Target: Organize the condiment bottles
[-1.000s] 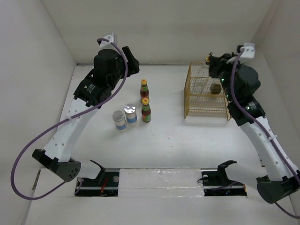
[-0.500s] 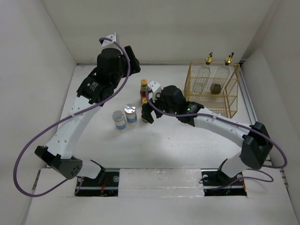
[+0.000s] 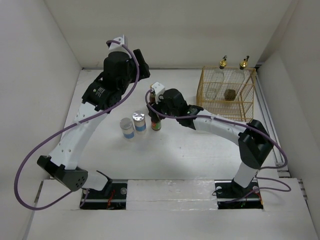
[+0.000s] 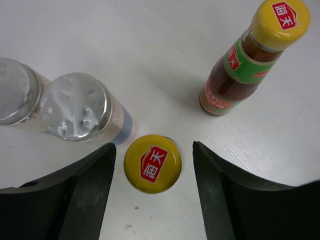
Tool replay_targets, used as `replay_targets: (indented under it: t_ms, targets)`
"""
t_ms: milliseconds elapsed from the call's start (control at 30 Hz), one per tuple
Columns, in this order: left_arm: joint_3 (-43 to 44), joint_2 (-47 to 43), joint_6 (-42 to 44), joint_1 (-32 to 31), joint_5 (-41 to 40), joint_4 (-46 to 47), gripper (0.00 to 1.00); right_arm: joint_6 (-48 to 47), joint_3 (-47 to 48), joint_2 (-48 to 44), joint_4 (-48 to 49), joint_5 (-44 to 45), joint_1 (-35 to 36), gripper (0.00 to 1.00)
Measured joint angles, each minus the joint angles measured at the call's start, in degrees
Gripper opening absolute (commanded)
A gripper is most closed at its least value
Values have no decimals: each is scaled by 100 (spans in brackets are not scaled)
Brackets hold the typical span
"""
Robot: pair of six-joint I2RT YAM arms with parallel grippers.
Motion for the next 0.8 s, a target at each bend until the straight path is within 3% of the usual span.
replay_targets:
  t_ms: [33, 167, 300, 533, 667, 800]
  targets:
    - [0, 0, 15, 0, 0, 0, 67, 4, 44, 90, 35, 42, 0, 55]
    - [-37, -2, 39, 0, 17, 7, 67, 37, 83, 275, 162, 170, 0, 23]
    - [-129, -2, 55, 0, 57, 2, 67, 46, 96, 260, 153, 216, 0, 8]
    - [-144, -2, 68, 0, 214, 33, 67, 190, 48, -850, -570, 223, -306, 3]
    - [-144, 24, 68, 0, 372, 129, 67, 258, 212, -1991, -955, 216, -1036, 1]
    - [-144, 114, 68, 0, 474, 216, 67, 258, 702, -2511, -1296, 299, -1886, 0]
